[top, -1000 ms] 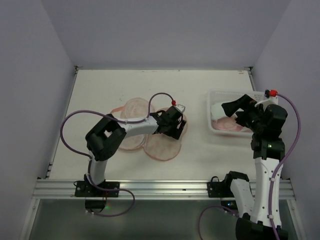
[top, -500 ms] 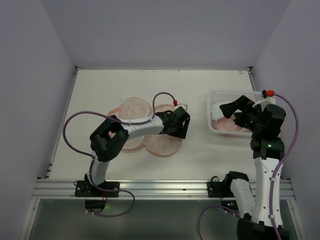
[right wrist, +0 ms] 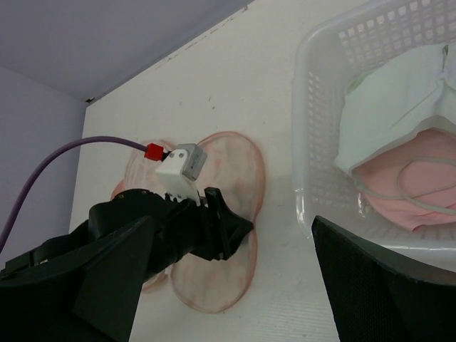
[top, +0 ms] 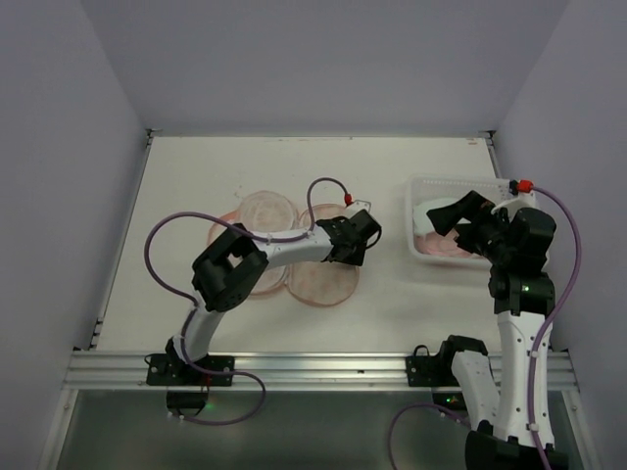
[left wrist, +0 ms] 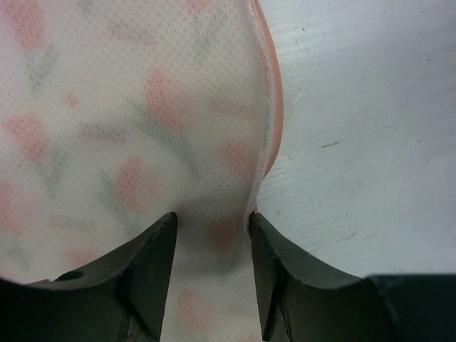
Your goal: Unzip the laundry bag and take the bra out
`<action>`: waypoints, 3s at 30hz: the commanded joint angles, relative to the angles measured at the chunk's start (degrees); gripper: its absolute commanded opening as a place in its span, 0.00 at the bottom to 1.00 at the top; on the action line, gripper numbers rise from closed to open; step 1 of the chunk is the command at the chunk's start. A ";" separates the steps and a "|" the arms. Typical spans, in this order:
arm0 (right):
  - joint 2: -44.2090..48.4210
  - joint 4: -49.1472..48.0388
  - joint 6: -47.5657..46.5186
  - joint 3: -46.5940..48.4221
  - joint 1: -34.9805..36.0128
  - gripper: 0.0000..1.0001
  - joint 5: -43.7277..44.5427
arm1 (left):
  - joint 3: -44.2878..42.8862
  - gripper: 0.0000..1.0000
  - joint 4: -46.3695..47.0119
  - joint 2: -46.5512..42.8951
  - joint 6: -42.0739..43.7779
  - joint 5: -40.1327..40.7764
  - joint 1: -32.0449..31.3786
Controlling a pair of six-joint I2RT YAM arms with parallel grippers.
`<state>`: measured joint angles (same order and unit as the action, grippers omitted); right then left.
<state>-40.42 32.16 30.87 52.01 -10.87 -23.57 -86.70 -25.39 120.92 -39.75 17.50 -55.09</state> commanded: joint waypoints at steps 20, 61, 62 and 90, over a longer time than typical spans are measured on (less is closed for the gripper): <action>1.23 -0.87 -0.11 -2.79 0.41 0.94 -2.62 | 2.40 0.00 -1.25 0.37 -2.97 2.10 -4.50; 2.19 -0.70 -7.58 -3.14 0.94 0.95 -7.10 | 35.27 0.20 9.48 -37.51 6.53 -10.83 23.71; 2.10 -0.70 -7.67 -2.88 0.94 0.95 -7.28 | 35.71 0.27 9.13 -38.82 6.26 -9.95 23.89; -0.09 17.05 -16.10 35.07 8.32 0.99 19.05 | 12.18 1.00 -13.63 -67.57 14.42 11.49 31.89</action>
<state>-40.38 45.15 18.72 79.72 -5.32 -14.94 -68.77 -36.40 57.84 -29.80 22.90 -23.38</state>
